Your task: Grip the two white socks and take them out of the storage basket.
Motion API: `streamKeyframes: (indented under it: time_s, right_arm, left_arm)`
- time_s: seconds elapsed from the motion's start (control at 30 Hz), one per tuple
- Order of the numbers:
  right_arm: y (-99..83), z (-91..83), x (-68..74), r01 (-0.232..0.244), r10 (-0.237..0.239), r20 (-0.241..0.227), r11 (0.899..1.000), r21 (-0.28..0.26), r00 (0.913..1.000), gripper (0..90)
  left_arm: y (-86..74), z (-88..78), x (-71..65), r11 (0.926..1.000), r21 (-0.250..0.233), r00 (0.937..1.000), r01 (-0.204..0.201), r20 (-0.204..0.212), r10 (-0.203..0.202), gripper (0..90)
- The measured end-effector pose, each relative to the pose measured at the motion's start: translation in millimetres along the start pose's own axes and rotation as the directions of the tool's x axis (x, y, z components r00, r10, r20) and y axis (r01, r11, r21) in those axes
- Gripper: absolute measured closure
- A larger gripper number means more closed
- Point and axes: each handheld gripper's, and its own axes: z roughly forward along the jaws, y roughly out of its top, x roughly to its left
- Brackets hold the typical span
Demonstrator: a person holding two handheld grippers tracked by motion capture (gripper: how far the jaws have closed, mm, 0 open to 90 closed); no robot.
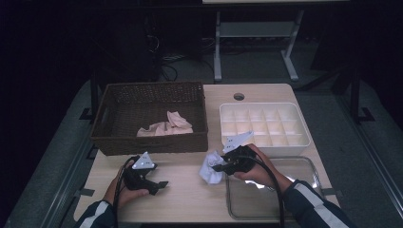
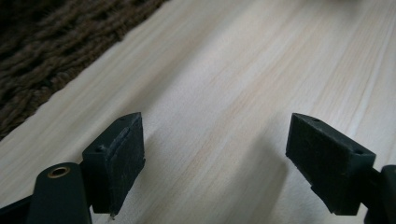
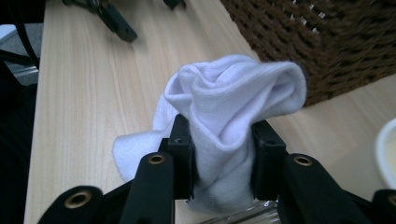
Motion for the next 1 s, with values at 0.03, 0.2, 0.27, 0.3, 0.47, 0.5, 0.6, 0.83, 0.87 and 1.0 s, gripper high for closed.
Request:
streamKeyframes:
  time_s: [0.03,0.2,0.27,0.3,0.47,0.5,0.6,0.83,0.87,1.0]
  right_arm:
    - [0.7,-1.8,-0.3,0.003,-0.003,0.006,1.0,-0.003,1.0,66.4]
    - [3.0,-12.6,-2.7,0.003,-0.002,0.029,1.0,-0.031,0.9996,66.4]
    - [3.6,-19.2,-4.3,-0.004,0.006,0.039,0.999,-0.046,0.9992,66.5]
    - [3.7,-22.5,-5.6,-0.005,0.007,0.046,0.999,-0.049,0.9989,66.5]
    - [5.1,-34.9,-11.8,-0.01,0.016,0.075,0.996,-0.085,0.9971,66.5]
    - [5.9,-38.0,-12.7,-0.02,0.028,0.079,0.995,-0.095,0.9965,66.5]
    - [7.3,-49.4,-18.5,-0.032,0.047,0.11,0.991,-0.127,0.9928,66.5]
    - [6.6,-83.3,-35.0,-0.063,0.101,0.196,0.979,-0.194,0.9754,66.5]
    - [5.4,-87.1,-38.4,-0.065,0.107,0.213,0.979,-0.195,0.9712,66.5]
    - [-3.6,-95.7,-53.7,-0.098,0.151,0.278,0.976,-0.195,0.9485,66.5]
  left_arm:
    - [-0.1,0.5,1.0,1.0,-0.001,1.0,0.002,0.002,-0.002,15.6]
    - [-1.6,2.7,6.7,0.9995,-0.03,0.9999,0.01,-0.009,-0.01,14.9]
    - [-2.8,4.9,8.5,0.9984,-0.056,0.9999,0.008,-0.009,-0.008,14.4]
    - [-3.3,6.7,8.3,0.9972,-0.071,0.9997,0.022,-0.005,-0.022,13.3]
    - [-3.3,8.3,10.9,0.9964,-0.083,0.9998,0.016,-0.008,-0.017,12.7]
    - [-3.4,8.2,11.0,0.9964,-0.083,0.9998,0.015,-0.008,-0.016,12.8]
    - [-3.6,8.3,11.0,0.9962,-0.085,0.9998,0.018,-0.005,-0.018,12.8]
    - [-3.1,8.3,11.7,0.9966,-0.082,0.9999,0.01,-0.009,-0.011,12.7]
    - [-3.1,8.3,11.7,0.9965,-0.083,0.9999,0.01,-0.009,-0.011,12.7]
    - [-3.0,8.1,11.9,0.9968,-0.079,0.9999,0.007,-0.009,-0.008,12.7]
